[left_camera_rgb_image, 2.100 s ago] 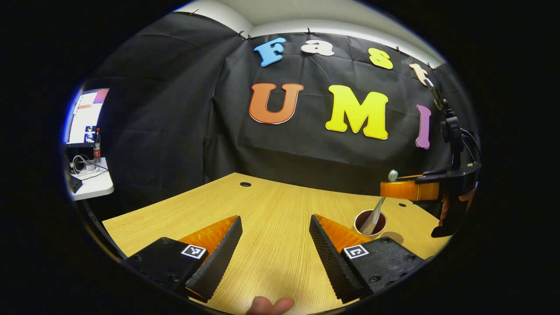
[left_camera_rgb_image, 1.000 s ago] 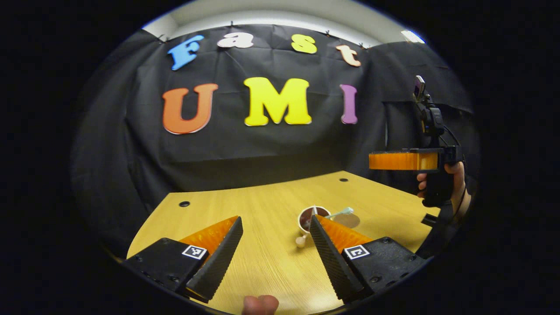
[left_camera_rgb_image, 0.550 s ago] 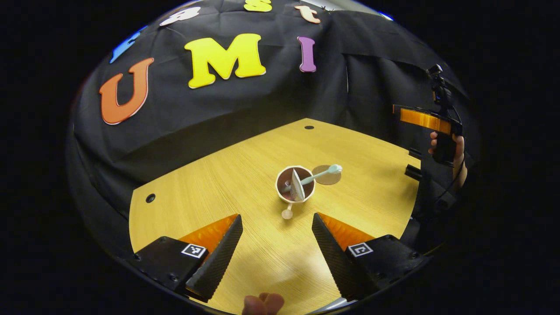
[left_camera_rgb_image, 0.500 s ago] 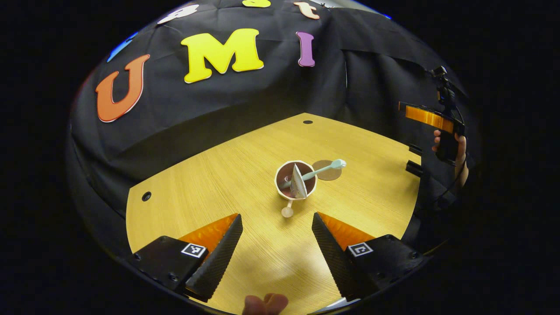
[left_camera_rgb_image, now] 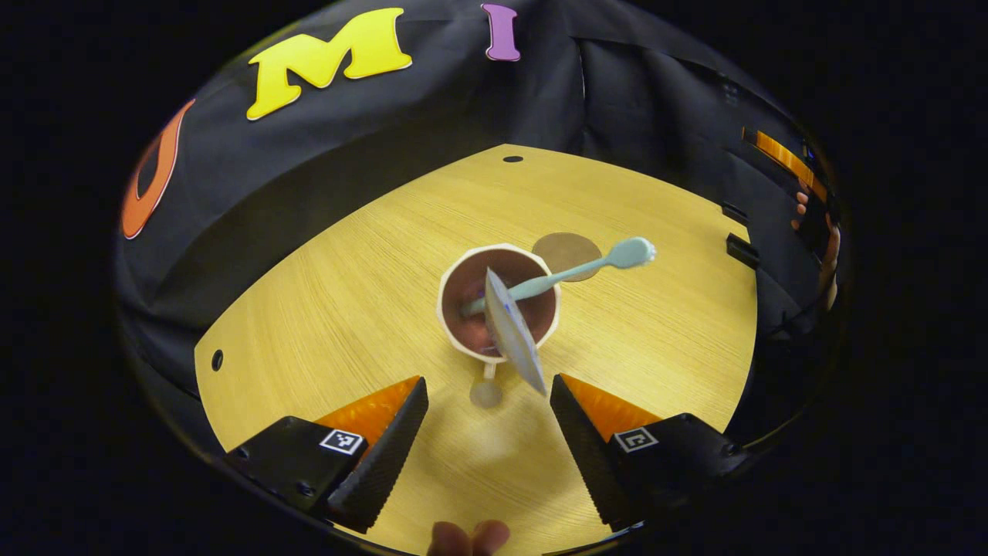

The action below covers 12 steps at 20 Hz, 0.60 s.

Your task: Put the toothbrush and toothpaste on the desktop into the cup, then pick up the cup and place it on the coaster on the desktop.

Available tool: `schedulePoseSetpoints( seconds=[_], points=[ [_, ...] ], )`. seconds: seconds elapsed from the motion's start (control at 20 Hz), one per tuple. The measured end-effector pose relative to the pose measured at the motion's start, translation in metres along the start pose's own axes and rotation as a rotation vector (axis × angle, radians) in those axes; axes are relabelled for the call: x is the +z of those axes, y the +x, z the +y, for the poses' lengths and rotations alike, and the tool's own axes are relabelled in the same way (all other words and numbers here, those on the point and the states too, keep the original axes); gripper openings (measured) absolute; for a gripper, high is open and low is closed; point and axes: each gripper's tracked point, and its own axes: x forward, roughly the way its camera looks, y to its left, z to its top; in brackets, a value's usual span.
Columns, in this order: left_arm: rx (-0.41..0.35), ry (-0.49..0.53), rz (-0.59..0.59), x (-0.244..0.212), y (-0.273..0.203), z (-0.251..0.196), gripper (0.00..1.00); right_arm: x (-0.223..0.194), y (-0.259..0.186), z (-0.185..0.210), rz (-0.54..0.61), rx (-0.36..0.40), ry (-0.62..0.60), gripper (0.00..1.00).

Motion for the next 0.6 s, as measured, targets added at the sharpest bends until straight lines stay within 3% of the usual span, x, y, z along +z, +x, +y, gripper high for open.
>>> schedulePoseSetpoints(
  seconds=[0.4, 0.5, 0.6],
  points=[
    [0.003, -0.023, 0.102, 0.011, 0.046, 0.007, 0.99, -0.037, -0.001, -0.016, 0.078, 0.0, 0.061, 0.96],
    [0.026, -0.021, 0.139, 0.009, 0.05, 0.013, 0.88, -0.043, -0.002, -0.018, 0.095, 0.004, 0.084, 0.92],
    [0.022, -0.013, 0.164, 0.01, 0.05, 0.015, 0.79, -0.048, -0.002, -0.022, 0.105, 0.001, 0.099, 0.96]
  ],
)
